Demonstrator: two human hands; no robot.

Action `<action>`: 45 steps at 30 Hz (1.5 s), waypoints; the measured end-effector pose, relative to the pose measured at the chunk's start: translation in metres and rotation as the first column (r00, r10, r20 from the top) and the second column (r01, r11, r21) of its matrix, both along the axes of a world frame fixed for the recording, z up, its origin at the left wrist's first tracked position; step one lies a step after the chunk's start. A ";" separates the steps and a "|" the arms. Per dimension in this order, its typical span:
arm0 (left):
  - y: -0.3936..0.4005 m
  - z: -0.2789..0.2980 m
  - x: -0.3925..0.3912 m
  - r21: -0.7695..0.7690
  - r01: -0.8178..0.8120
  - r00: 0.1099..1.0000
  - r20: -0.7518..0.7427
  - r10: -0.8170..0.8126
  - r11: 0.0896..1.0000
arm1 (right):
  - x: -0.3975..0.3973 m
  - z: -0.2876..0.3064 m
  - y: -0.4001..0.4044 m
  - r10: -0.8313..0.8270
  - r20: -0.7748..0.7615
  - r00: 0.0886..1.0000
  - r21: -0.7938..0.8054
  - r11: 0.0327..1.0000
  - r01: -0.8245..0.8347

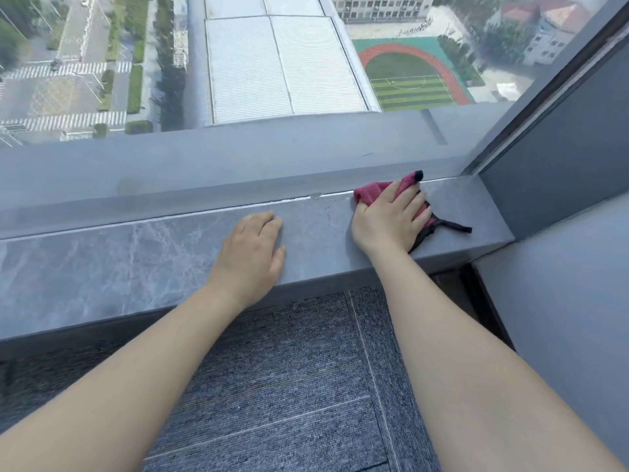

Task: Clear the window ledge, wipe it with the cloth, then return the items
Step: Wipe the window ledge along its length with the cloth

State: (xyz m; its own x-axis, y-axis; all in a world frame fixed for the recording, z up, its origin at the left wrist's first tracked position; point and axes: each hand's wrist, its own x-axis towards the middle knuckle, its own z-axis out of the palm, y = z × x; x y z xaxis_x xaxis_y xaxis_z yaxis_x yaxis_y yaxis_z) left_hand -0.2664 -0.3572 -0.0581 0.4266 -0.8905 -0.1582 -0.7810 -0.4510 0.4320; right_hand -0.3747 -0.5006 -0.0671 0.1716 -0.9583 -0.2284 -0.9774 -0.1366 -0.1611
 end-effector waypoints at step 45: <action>0.008 0.013 -0.010 0.024 -0.057 0.998 0.003 0.057 0.998 | -0.027 0.003 0.051 0.361 -0.047 0.931 0.071 0.931 -0.358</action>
